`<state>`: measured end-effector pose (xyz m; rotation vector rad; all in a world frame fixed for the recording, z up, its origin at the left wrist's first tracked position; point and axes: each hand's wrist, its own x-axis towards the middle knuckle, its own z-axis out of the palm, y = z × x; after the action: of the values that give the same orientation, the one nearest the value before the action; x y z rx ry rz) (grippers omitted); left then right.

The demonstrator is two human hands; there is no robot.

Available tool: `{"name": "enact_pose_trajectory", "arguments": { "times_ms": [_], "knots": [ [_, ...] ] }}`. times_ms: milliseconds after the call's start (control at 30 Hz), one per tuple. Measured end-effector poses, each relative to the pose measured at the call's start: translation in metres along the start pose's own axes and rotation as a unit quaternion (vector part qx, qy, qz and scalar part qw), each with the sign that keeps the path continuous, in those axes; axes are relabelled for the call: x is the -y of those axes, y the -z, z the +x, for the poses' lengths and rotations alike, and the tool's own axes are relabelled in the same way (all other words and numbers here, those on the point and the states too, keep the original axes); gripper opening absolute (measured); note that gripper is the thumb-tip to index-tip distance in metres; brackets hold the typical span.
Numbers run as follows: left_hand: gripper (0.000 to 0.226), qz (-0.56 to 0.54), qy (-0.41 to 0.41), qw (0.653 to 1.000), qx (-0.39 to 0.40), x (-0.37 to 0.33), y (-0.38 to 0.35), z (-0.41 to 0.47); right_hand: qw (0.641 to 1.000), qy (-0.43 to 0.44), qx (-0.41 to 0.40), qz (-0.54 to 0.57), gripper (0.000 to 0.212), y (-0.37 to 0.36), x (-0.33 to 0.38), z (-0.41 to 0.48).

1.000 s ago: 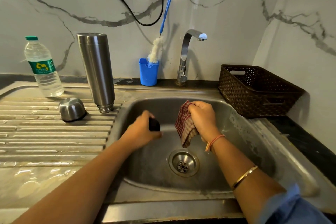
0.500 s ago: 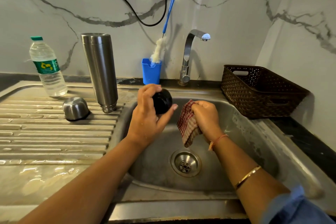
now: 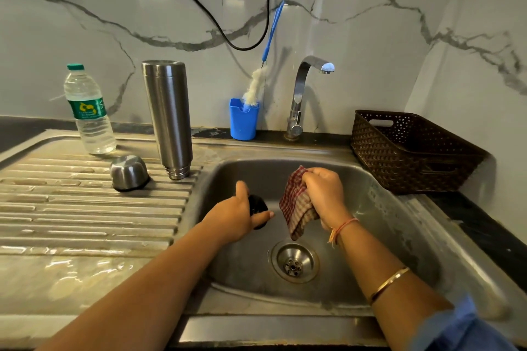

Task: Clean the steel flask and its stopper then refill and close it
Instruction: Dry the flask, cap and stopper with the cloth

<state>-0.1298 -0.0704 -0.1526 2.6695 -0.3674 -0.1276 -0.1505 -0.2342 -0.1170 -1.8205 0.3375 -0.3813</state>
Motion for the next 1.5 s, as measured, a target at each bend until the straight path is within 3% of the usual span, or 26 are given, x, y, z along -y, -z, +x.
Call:
{"name": "enact_pose_trajectory", "arguments": {
  "times_ms": [167,300,467,600,900,1233,1500],
  "knots": [
    [0.069,0.086,0.042,0.994,0.058,0.007,0.002,0.002,1.0,-0.007,0.003,0.004,0.022,-0.001,0.0,0.0],
    [0.064,0.079,0.037,0.994,0.061,0.01,0.006,-0.001,1.0,-0.006,0.0,-0.002,0.024,-0.001,-0.003,-0.001],
    [0.052,-0.062,-0.027,0.998,-0.007,0.023,0.041,-0.007,1.0,-0.008,-0.003,0.004,0.025,-0.002,-0.004,-0.001],
    [0.05,-0.185,-0.042,0.982,0.018,0.044,0.079,-0.024,1.0,-0.016,-0.001,0.013,0.025,-0.004,-0.007,0.0],
    [0.05,-0.11,0.055,0.991,-0.051,0.123,0.122,-0.042,1.0,-0.026,-0.006,0.012,0.019,-0.007,-0.01,0.003],
    [0.052,-0.109,0.002,0.985,-0.132,0.136,0.106,-0.026,0.999,-0.034,-0.012,0.004,0.019,-0.009,-0.014,0.004],
    [0.066,-0.088,0.01,0.984,-0.157,0.139,0.092,-0.006,0.999,-0.035,-0.011,0.008,0.024,-0.009,-0.014,0.005]
  ]
}}
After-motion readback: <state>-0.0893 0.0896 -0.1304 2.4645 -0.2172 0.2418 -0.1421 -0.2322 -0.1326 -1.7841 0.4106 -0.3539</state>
